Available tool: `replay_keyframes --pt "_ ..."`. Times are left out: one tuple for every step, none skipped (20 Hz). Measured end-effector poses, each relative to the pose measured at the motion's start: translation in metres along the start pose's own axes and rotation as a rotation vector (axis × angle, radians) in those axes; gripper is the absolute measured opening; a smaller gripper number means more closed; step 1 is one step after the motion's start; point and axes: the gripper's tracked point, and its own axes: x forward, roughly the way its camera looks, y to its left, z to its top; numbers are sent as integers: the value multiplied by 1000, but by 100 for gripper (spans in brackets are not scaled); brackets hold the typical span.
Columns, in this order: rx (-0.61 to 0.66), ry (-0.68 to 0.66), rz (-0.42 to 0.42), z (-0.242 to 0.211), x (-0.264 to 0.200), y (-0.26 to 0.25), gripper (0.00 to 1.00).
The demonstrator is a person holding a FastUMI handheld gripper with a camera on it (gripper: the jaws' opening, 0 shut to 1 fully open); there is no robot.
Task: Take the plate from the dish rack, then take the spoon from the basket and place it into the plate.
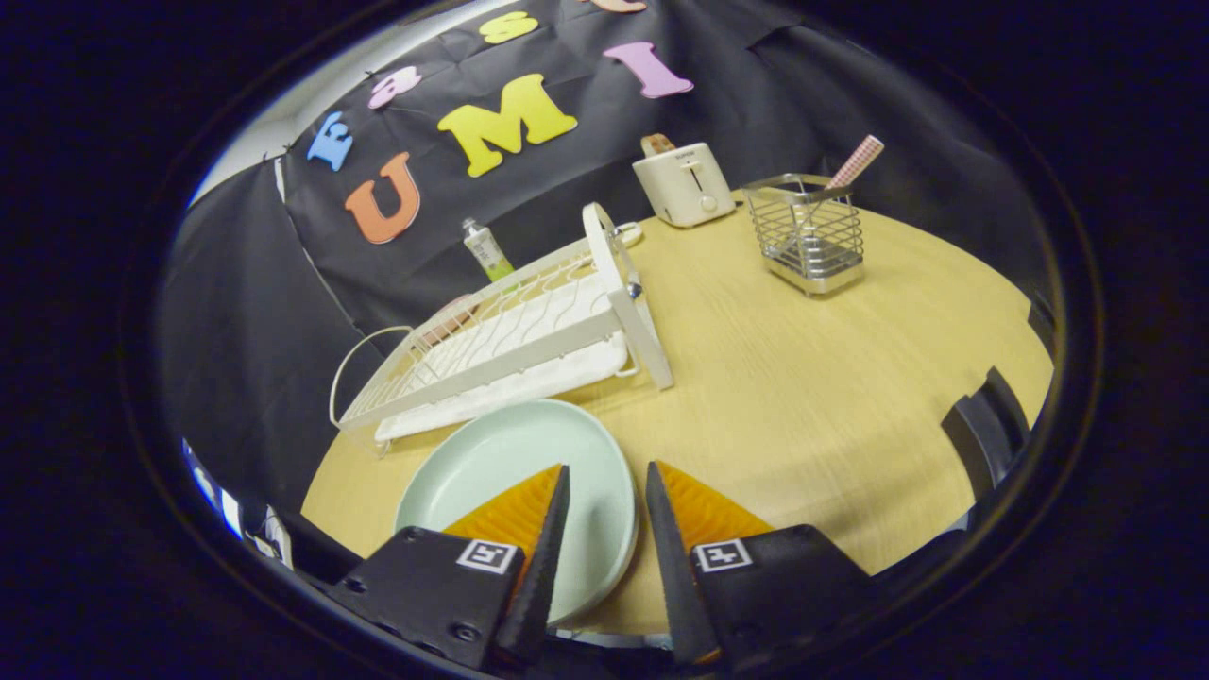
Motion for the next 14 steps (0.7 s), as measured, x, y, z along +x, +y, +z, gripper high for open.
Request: replay_keyframes --pt "-17 -24 -3 6 -4 -5 65" --pt "-34 -65 3 17 -8 -10 73" --pt "-60 -105 1 26 -12 -14 78" --pt "-84 -156 -20 38 -17 -25 82" --pt "-112 -206 -40 51 -20 -34 87" --pt "-141 -248 -67 64 -25 -47 91" --pt "-167 -288 -91 75 -29 -58 96" --pt "-186 -314 -106 85 -33 -67 100" --pt "-198 -335 -111 93 -36 -74 100" --pt "-204 -344 -120 100 -38 -83 100" --pt "-209 -350 -121 106 -41 -91 100" --pt "-210 -357 -141 114 -43 -102 100" --pt "-208 -376 -160 125 -44 -114 100" --pt "-207 -389 -189 136 -47 -126 100"
